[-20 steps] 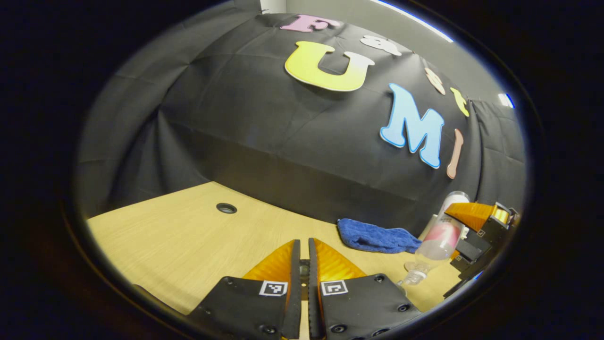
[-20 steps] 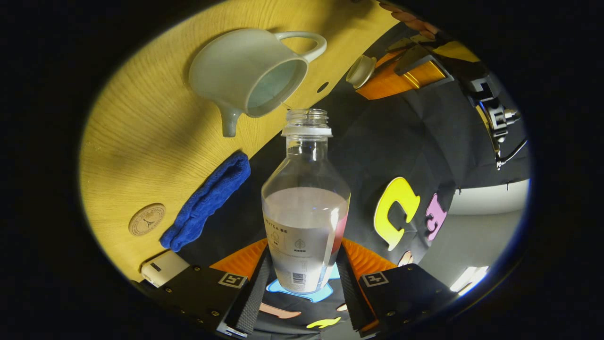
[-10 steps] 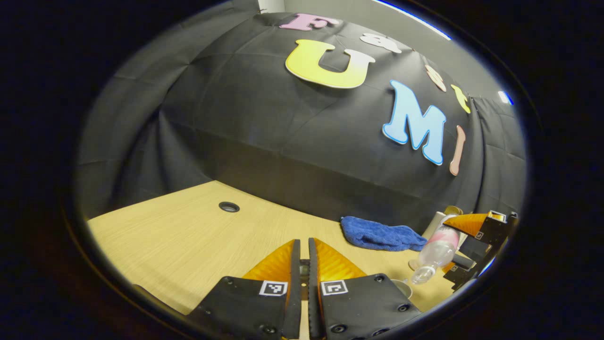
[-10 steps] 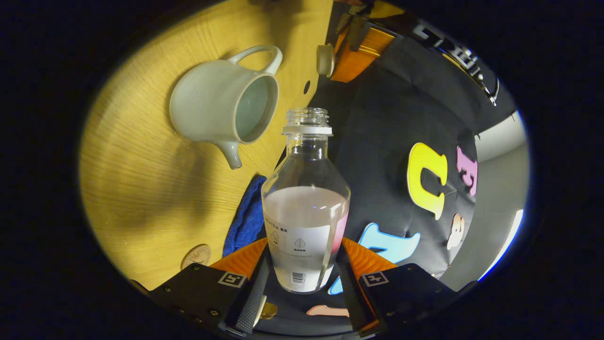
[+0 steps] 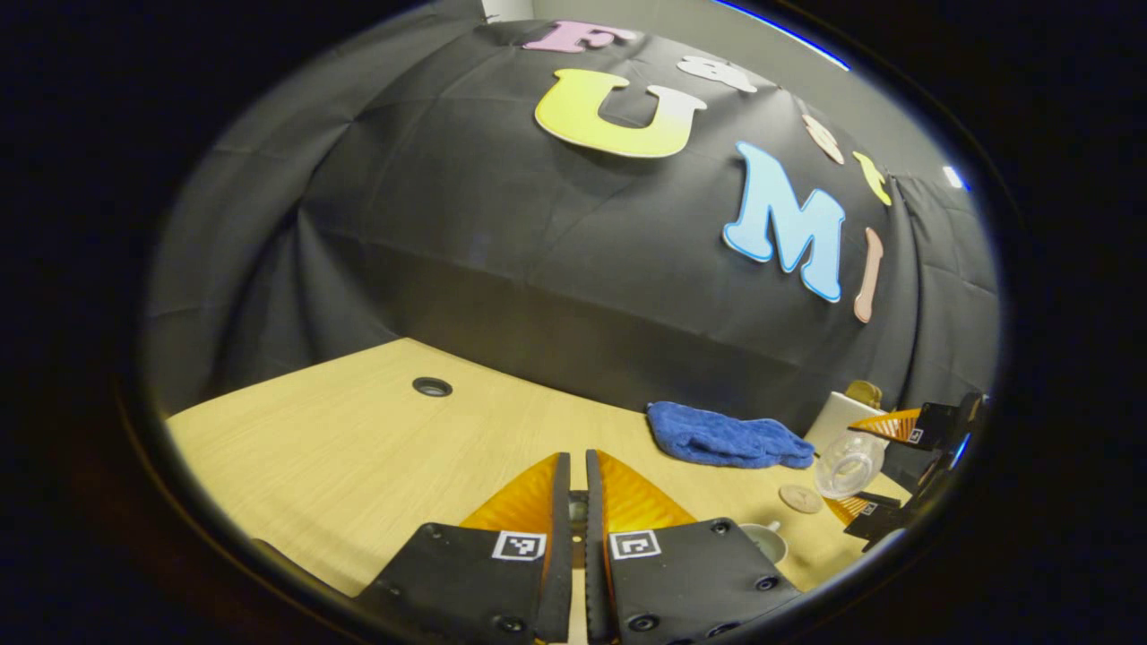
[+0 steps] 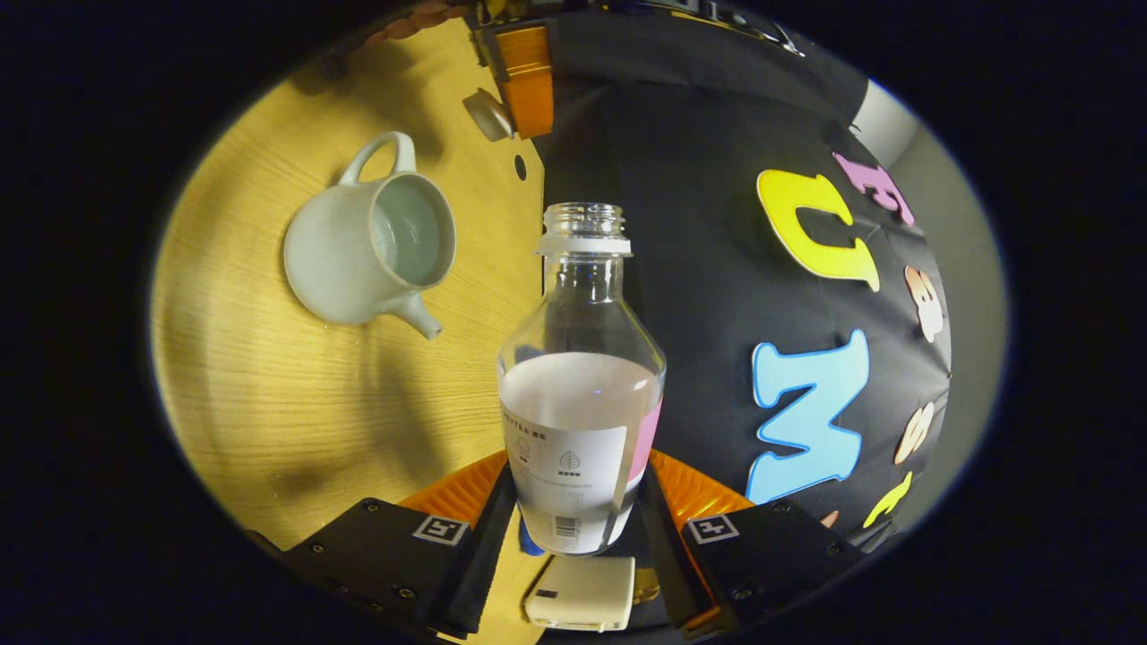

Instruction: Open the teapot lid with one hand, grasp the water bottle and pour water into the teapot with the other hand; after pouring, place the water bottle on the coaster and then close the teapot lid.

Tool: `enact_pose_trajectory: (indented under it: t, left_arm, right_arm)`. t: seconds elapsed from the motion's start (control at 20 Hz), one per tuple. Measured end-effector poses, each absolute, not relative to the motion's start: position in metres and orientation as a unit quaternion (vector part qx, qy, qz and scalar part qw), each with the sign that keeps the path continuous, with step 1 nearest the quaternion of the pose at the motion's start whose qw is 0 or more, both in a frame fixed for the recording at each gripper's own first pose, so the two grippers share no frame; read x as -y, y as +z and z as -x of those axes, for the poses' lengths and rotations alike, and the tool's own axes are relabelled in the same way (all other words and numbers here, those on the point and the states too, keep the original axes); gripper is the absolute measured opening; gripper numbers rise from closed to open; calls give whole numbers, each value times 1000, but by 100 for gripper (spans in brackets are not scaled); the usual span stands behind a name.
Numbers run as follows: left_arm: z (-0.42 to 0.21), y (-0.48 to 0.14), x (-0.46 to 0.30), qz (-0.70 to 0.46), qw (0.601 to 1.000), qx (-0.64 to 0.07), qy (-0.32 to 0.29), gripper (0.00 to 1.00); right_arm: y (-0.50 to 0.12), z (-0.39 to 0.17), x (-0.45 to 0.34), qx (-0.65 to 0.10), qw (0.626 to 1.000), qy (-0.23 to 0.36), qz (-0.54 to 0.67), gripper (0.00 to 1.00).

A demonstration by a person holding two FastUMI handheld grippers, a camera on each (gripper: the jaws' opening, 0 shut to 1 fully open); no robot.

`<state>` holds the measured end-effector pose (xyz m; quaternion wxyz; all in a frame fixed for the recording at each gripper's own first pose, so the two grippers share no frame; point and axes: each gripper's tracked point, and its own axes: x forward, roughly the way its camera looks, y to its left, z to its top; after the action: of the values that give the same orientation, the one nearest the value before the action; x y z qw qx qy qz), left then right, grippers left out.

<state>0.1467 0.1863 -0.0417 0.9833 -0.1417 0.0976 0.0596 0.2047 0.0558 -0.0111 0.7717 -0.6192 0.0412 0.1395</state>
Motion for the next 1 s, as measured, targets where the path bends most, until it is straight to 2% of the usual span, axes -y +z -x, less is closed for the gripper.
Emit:
enact_pose_trajectory:
  t: [0.2, 0.25, 0.3, 0.45, 0.5, 0.6, 0.65, 0.95, 1.0]
  left_arm:
    - [-147, -44, -180, 135, 984, -99, 55, 15]
    - [-149, -44, -177, 135, 984, -100, 52, 12]
    - [-149, -43, -175, 135, 984, -100, 50, 15]
    - [-149, -42, -169, 130, 986, -98, 45, 15]
    - [-149, -40, -168, 128, 986, -98, 42, 12]
    - [-148, -39, -164, 126, 987, -95, 40, 15]
    - [-149, -40, -163, 123, 987, -95, 38, 12]
    - [-149, -42, -154, 114, 988, -101, 30, 12]
    - [-149, -42, -153, 111, 988, -101, 30, 15]
  right_arm:
    - [-15, -203, -50, -67, 825, 148, 542, 74]
    - [-15, -203, -46, -74, 836, 147, 524, 74]
    - [-18, -203, -45, -81, 845, 150, 506, 74]
    - [-20, -209, -33, -102, 872, 146, 457, 74]
    - [-22, -211, -30, -110, 881, 146, 437, 74]
    - [-23, -216, -23, -125, 902, 142, 388, 74]
    - [-23, -219, -17, -129, 913, 137, 363, 74]
    - [-24, -238, 10, -142, 961, 109, 211, 74]
    - [-28, -241, 14, -147, 966, 102, 189, 74]
